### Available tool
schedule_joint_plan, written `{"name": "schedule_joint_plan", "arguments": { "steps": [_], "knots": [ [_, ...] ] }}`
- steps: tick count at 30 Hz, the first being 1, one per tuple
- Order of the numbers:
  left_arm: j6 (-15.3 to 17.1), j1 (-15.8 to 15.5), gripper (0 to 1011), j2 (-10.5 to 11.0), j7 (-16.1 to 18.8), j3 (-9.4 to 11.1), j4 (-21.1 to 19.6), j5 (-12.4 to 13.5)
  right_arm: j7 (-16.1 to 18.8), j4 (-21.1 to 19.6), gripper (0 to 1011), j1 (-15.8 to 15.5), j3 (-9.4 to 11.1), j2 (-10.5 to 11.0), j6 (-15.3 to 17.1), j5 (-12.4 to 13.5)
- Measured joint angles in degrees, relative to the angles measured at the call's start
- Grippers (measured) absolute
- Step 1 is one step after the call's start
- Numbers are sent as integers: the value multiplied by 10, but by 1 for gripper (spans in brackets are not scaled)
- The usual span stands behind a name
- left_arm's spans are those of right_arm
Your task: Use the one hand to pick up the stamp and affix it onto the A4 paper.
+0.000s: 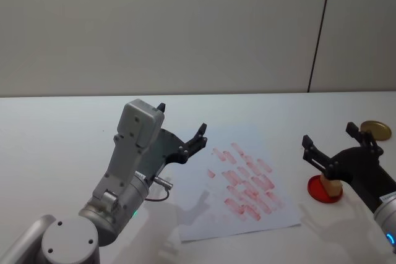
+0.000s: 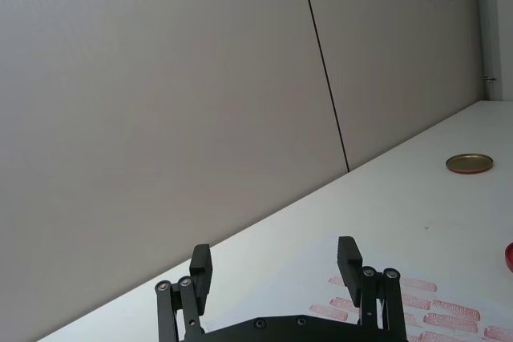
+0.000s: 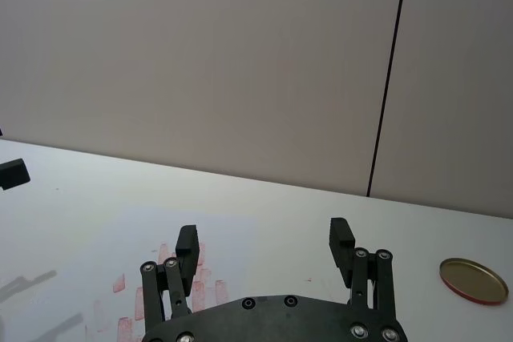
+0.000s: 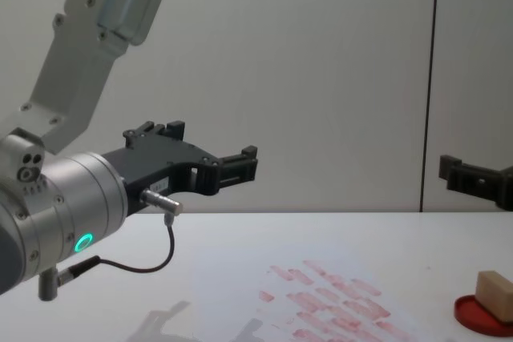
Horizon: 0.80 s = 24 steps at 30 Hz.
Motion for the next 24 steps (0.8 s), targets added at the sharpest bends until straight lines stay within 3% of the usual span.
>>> {"name": "schedule_joint_plan", "arguments": {
  "steps": [24],
  "knots": [
    [0,0,993,0,0,0,0,0,0,0,1001,0,0,0,0,0]
  ]
}}
